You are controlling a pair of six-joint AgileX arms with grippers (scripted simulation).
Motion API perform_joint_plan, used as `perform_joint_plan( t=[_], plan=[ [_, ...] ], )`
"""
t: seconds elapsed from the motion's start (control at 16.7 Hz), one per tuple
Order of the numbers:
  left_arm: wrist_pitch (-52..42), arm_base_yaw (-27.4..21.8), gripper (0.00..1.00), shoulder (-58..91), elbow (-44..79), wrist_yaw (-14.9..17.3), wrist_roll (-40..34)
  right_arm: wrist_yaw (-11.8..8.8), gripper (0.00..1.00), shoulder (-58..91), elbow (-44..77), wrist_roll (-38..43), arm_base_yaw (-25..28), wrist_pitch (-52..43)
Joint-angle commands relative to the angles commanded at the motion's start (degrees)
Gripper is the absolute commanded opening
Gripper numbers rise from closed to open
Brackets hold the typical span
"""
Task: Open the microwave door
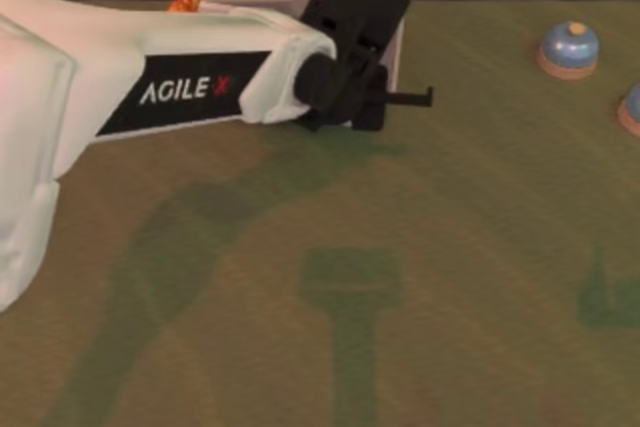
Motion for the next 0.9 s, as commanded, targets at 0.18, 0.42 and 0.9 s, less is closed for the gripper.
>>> perform_joint_plan(
  t=[0.18,0.42,0.9],
  plan=[
    [1.11,0.45,0.00,-1.20,-1.80,0.85,1.48,0.00,1.00,0.00,0.00,0.00,0.00,0.00],
    [1.88,0.77,0.00,-1.95,-3.10,1.49,2.54,0.00,1.00,0.00,0.00,0.00,0.00,0.00],
    [1.88,0.77,0.00,-1.95,-3.10,1.49,2.54,0.00,1.00,0.00,0.00,0.00,0.00,0.00]
  ],
)
